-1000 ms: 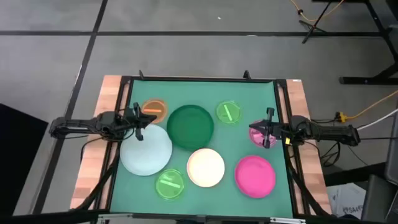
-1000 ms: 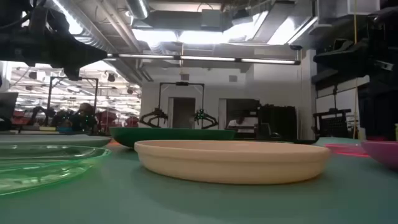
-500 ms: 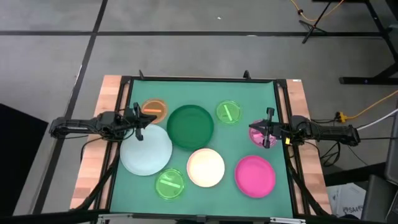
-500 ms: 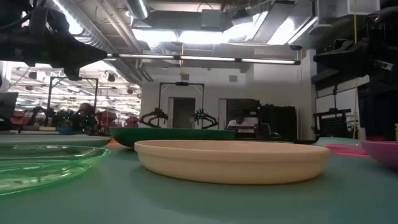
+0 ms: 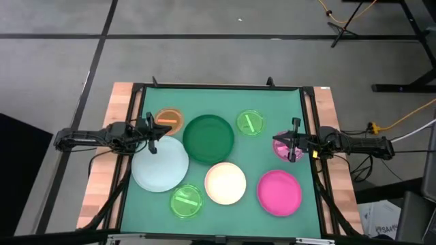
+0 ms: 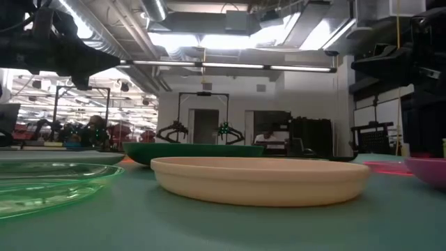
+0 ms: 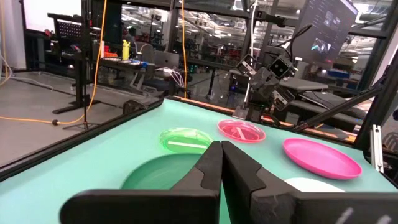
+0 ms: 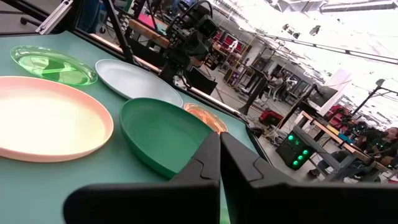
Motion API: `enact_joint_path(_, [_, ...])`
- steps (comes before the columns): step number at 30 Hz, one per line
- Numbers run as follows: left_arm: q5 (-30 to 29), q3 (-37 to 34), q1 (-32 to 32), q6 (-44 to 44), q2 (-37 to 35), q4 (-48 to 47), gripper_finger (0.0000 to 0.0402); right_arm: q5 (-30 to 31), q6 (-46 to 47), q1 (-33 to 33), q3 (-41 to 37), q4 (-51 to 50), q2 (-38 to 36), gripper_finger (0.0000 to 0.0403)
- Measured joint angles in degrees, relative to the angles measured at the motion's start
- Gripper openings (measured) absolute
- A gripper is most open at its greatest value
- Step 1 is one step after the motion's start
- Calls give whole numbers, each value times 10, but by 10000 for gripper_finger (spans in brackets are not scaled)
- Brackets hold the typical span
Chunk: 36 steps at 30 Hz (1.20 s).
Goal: Stack plastic plates
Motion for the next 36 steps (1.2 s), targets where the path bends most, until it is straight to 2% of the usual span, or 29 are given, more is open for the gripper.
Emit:
enact_joint_path(18, [-8,0,0,-1,0,4,0,0,0,0,0,0,0,0])
enact_joint_path(25, [20,0,0,-1,0,4,0,0,0,0,0,0,0,0])
enact_joint_path(33, [15,0,0,-1,0,4,0,0,0,0,0,0,0,0])
enact_joint_path(36, [-9,0,0,-7,0,4,5,0,0,0,0,0,0,0])
